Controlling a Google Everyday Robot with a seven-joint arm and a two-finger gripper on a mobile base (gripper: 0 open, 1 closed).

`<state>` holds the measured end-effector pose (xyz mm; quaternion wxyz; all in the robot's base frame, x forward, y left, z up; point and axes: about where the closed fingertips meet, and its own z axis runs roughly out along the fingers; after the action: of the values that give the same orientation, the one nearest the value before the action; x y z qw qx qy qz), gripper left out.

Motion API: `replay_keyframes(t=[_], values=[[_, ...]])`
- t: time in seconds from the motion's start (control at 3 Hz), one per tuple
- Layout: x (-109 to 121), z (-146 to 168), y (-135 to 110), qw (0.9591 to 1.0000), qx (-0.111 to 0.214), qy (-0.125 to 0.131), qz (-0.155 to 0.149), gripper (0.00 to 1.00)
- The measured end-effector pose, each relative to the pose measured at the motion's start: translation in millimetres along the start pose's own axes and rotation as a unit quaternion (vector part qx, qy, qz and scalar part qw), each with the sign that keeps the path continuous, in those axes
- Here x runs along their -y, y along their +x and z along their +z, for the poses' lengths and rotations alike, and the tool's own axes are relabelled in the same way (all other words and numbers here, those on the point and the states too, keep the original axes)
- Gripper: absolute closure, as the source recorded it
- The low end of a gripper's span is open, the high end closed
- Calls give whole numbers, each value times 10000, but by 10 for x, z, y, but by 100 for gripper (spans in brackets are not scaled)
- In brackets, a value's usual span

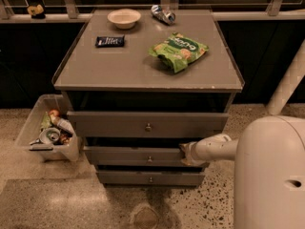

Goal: Open middle drawer

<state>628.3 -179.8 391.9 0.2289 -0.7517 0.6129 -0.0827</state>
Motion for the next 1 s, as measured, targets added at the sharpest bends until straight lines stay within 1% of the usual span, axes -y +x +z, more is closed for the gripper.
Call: replay_keyframes(t=[0.33,0.67,1.0], values=[[0,0,0,10000,0,0,0,87],[0,0,0,10000,0,0,0,100],[-168,-15,-50,9999,101,93,-93,100]])
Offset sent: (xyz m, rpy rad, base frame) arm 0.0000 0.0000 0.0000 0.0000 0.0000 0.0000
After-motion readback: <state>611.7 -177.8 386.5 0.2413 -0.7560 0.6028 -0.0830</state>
